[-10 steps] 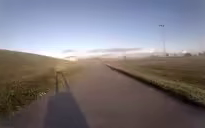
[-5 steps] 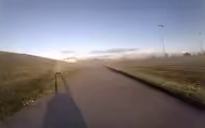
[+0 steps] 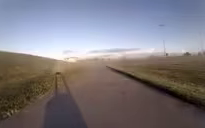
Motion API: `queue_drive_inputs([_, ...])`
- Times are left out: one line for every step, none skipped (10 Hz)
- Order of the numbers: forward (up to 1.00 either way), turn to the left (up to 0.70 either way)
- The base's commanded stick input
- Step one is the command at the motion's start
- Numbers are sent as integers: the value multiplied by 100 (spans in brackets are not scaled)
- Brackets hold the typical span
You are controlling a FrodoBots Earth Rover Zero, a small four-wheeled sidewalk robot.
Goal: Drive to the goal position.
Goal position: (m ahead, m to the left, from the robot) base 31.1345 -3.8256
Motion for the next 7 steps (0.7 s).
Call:
queue_drive_inputs([70,0])
queue_drive_inputs([70,0])
queue_drive_inputs([70,0])
queue_drive_inputs([70,0])
queue_drive_inputs([70,0])
queue_drive_inputs([70,0])
queue_drive_inputs([70,0])
